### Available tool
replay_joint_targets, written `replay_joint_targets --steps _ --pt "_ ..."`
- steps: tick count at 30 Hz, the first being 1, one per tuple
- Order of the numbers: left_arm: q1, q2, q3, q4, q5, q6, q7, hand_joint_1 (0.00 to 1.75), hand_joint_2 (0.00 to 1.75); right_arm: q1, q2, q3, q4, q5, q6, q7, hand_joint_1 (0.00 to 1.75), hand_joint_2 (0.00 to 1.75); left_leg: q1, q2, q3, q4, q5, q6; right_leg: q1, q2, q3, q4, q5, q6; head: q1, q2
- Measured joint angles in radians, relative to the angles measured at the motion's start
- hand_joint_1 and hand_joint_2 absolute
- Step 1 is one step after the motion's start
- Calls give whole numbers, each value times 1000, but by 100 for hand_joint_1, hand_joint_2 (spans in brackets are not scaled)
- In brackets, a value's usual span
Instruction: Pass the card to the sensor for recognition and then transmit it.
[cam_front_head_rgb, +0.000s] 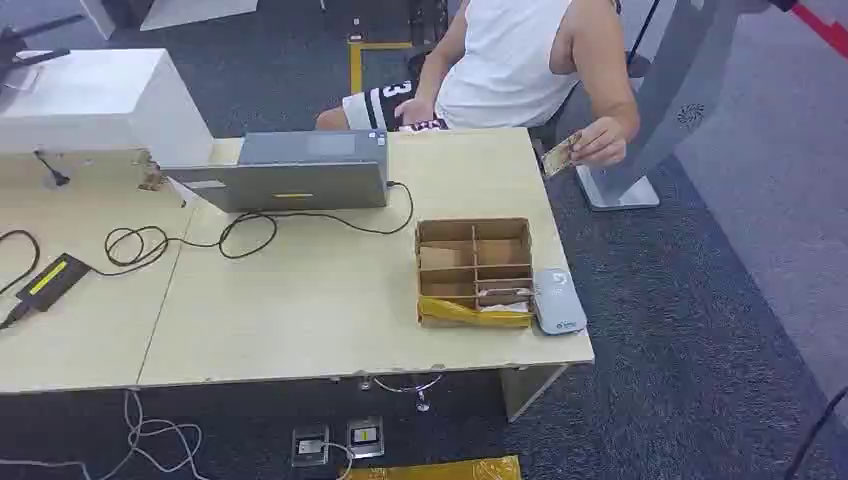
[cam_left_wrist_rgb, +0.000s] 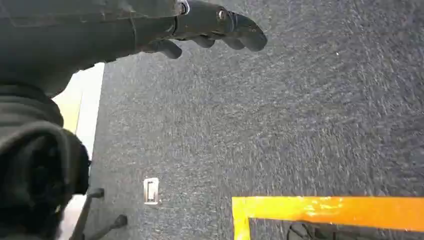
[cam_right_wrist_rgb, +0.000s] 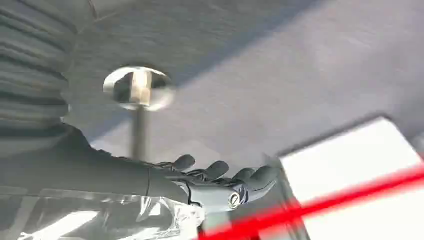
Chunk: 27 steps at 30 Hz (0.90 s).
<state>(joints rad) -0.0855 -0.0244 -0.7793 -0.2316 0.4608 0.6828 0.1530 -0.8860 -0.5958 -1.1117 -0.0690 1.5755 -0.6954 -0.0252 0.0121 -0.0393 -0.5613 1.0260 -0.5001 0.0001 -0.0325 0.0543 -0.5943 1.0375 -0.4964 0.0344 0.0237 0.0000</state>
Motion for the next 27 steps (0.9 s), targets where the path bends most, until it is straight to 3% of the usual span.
replay_joint_targets --steps 8,13,15,16,17,18,19,20,21,22,24,27 --pt "0 -5 -28 -2 22 8 -12 0 0 -130 -22 111 -6 0 -2 -50 0 175 0 -6 -3 0 0 0 0 -5 0 0 0 0 0 0" --pt "-2 -4 -40 -2 40 10 -31 0 0 -272 -2 226 -19 -4 7 -31 0 175 1 -7 -3 0 1 1 1 -5 0 0 0 0 2 0" --pt "-4 -5 -45 -2 42 10 -50 0 0 -255 13 301 -62 -133 138 95 0 175 3 -7 5 2 1 0 4 -5 -1 -4 -1 0 -9 0" --pt "-4 -5 -47 -2 42 10 -58 0 0 -176 5 356 -116 -261 268 214 0 175 8 -11 11 2 1 1 11 -6 9 -12 -2 1 -14 0" --pt "-3 -5 -48 -2 42 10 -61 0 0 -97 -23 424 -191 -427 430 383 0 175 13 -17 13 4 0 2 16 -14 20 -18 -2 3 -13 0" --pt "-2 -5 -48 -2 42 10 -65 0 0 -15 -66 496 -278 -582 580 575 0 175 13 -22 8 4 -1 4 15 -22 22 -18 -3 4 -2 0" --pt "2 -5 -49 -2 42 11 -70 0 0 46 -114 573 -395 -695 688 745 0 175 3 -24 -3 3 1 7 3 -25 17 -9 -3 5 17 0" --pt "7 -6 -49 -2 42 11 -76 0 0 79 -146 640 -529 -738 727 760 0 175 -10 -20 -20 1 1 7 -10 -18 0 4 -3 6 21 0" --pt "11 -6 -49 -1 42 11 -79 0 0 84 -164 703 -689 -720 704 749 0 175 -18 -5 -34 1 -3 7 -21 0 -14 12 -3 7 19 0" --pt "11 -4 -49 0 41 12 -81 0 0 87 -158 763 -854 -693 658 734 0 175 -22 13 -30 0 -5 7 -24 18 -20 13 -4 7 12 0" --pt "0 9 -49 2 31 12 -81 0 0 86 -164 885 -1095 -669 614 713 0 175 -15 32 -13 -1 -16 4 -16 37 -11 10 -6 4 3 0" --pt "-19 2 -49 0 15 12 -82 0 0 100 -182 1069 -1267 -655 603 713 0 175 -8 25 -5 -1 -16 3 -8 27 3 7 -7 3 2 0"
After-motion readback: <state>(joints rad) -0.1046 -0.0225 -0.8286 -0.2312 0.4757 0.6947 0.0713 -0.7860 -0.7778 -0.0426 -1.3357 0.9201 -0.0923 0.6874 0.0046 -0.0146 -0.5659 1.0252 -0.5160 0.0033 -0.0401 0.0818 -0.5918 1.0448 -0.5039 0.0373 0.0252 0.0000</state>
